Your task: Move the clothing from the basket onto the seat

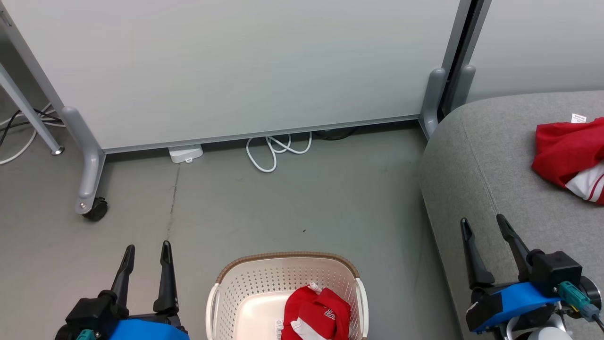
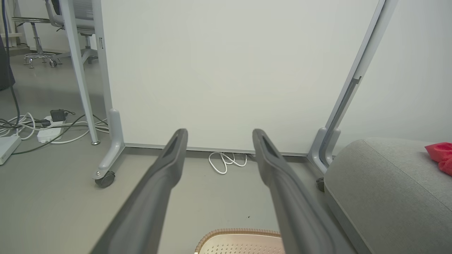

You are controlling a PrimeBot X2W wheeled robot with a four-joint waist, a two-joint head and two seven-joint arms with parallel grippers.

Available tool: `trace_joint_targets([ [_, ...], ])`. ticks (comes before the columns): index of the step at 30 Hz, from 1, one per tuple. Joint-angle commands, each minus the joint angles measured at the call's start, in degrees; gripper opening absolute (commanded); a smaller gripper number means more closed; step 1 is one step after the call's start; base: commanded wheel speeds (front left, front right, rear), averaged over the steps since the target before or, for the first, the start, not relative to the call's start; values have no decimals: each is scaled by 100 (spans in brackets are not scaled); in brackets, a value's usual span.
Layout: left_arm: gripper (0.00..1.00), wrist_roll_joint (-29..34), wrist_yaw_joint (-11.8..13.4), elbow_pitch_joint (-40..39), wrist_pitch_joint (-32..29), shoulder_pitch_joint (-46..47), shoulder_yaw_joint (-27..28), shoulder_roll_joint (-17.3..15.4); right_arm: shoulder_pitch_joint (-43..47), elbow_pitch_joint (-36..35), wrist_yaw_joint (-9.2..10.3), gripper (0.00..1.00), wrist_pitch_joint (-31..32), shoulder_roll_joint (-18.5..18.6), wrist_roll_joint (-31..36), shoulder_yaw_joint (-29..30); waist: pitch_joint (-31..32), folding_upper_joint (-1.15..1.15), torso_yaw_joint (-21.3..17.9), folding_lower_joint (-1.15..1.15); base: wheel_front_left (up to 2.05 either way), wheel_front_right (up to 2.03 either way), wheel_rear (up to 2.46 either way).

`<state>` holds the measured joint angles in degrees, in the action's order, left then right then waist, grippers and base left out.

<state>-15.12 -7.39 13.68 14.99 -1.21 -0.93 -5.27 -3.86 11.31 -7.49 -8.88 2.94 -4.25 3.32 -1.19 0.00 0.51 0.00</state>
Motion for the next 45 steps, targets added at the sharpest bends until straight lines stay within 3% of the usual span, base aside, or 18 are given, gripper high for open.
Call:
trace_joint_targets([
  [1,100,26,-12,-12,29,-36,12,-25,87,-41,-1,100,13,-8,10,-3,-17,0,0,0,0,0,0],
  [18,100,60,-12,-35,29,106,-5,13,-7,-112,-2,100,6,-8,-46,-21,-202,0,-51,0,0,0,0],
  [24,100,56,-12,136,29,326,-157,6,-206,-272,-1,100,10,-7,-58,-187,-593,0,-175,0,0,0,0],
  [32,100,-81,-12,1002,29,1021,-774,-86,-550,-564,-2,100,29,-7,6,-425,-1466,0,-520,0,0,0,0],
  [45,100,-607,-9,3226,-35,2687,-2455,-397,-1074,-955,-2,100,-120,-9,-102,-948,-3019,0,-1286,0,0,0,0],
])
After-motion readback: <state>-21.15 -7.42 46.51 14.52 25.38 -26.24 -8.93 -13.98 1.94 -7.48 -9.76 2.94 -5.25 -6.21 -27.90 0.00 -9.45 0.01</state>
